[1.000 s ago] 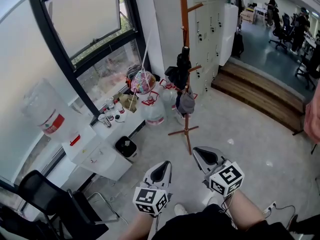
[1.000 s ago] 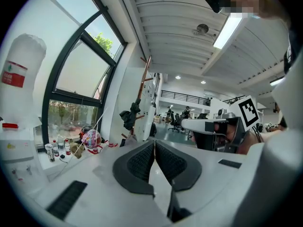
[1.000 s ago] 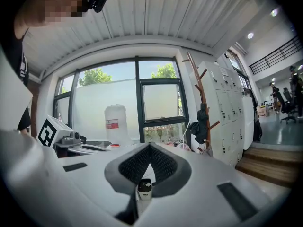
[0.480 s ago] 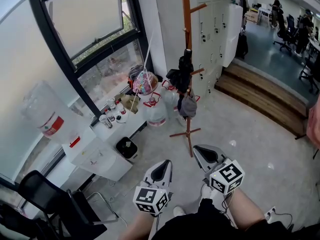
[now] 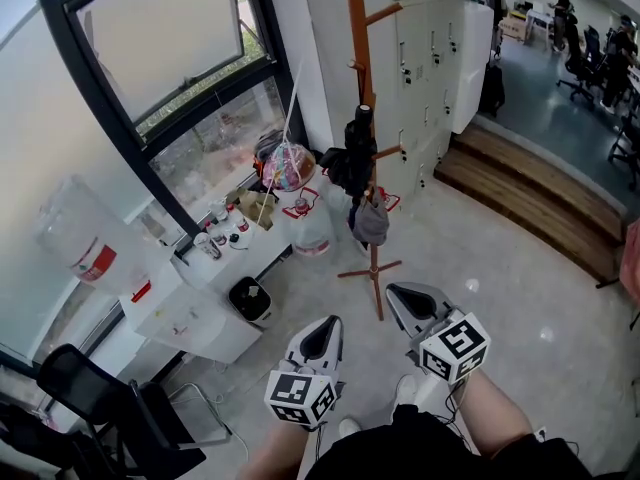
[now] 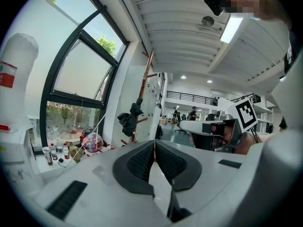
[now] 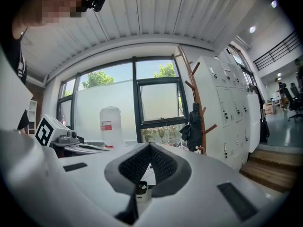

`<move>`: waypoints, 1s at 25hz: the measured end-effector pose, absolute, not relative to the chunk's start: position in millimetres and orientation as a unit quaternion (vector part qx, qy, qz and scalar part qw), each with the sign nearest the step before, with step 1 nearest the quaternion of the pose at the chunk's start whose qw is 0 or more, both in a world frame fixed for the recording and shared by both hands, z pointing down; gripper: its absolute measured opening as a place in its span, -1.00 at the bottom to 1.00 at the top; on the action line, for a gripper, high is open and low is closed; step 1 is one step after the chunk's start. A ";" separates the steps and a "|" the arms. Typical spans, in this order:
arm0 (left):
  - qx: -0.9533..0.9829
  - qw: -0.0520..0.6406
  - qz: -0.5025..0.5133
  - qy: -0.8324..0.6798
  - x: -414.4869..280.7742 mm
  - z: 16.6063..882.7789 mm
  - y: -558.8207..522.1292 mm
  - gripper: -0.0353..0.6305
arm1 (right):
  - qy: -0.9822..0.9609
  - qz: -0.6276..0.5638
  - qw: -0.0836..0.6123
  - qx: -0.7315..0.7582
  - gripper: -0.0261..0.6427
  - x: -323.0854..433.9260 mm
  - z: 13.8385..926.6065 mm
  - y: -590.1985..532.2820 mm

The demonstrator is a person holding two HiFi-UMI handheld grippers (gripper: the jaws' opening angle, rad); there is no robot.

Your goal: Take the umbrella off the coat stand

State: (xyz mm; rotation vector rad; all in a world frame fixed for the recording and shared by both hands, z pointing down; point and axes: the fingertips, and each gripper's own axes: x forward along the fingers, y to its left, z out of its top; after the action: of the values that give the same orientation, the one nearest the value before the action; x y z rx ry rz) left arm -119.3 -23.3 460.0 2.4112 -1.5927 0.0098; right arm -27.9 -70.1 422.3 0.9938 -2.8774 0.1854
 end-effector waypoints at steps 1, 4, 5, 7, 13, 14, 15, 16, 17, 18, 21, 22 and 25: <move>0.827 0.125 0.005 -0.548 -114.9 460.0 -29.4 -0.82 | -0.943 0.061 0.045 0.324 -0.77 -24.0 422.4 -76.9; 0.825 0.122 0.010 -0.552 -101.8 459.4 -47.4 -0.82 | -0.945 0.061 0.041 0.319 -0.77 -11.6 422.6 -97.5; 0.824 0.121 0.012 -0.554 -97.9 458.5 -53.4 -0.82 | -0.946 0.062 0.039 0.317 -0.77 -7.5 422.2 -104.3; 0.822 0.117 0.014 -0.557 -91.2 455.9 -65.0 -0.82 | -0.946 0.063 0.036 0.315 -0.77 0.2 420.9 -117.4; 0.815 0.107 0.013 -0.570 -72.9 448.8 -93.8 -0.82 | -0.951 0.064 0.033 0.302 -0.77 17.4 420.3 -148.8; 0.813 0.106 0.012 -0.572 -69.7 447.6 -97.3 -0.82 | -0.952 0.064 0.032 0.299 -0.77 20.0 419.3 -152.7; 0.812 0.104 0.011 -0.574 -67.0 446.6 -100.5 -0.82 | -0.953 0.063 0.031 0.296 -0.77 22.3 418.0 -156.2; 0.810 0.103 0.011 -0.576 -64.4 445.6 -103.7 -0.82 | -0.953 0.062 0.031 0.293 -0.77 24.4 416.8 -159.7; 0.809 0.103 0.011 -0.579 -62.1 444.8 -106.8 -0.82 | -0.954 0.062 0.031 0.291 -0.77 26.5 415.7 -163.3; 0.808 0.102 0.011 -0.581 -59.8 444.2 -109.8 -0.82 | -0.955 0.061 0.030 0.288 -0.77 28.7 415.0 -166.8; 0.803 0.100 0.011 -0.587 -53.7 442.4 -116.9 -0.82 | -0.957 0.063 0.027 0.282 -0.77 35.4 413.4 -175.3; 0.802 0.099 0.012 -0.589 -52.1 441.3 -119.2 -0.82 | -0.957 0.064 0.026 0.281 -0.77 37.4 412.7 -177.6; 0.800 0.095 0.013 -0.593 -48.1 437.9 -125.8 -0.82 | -0.958 0.065 0.025 0.277 -0.77 42.6 410.9 -183.6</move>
State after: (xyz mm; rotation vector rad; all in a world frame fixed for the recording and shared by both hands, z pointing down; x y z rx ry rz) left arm -48.1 -125.8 437.9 2.3710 -1.7576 0.0396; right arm 42.6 -183.6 410.9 0.8577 -2.9638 0.2023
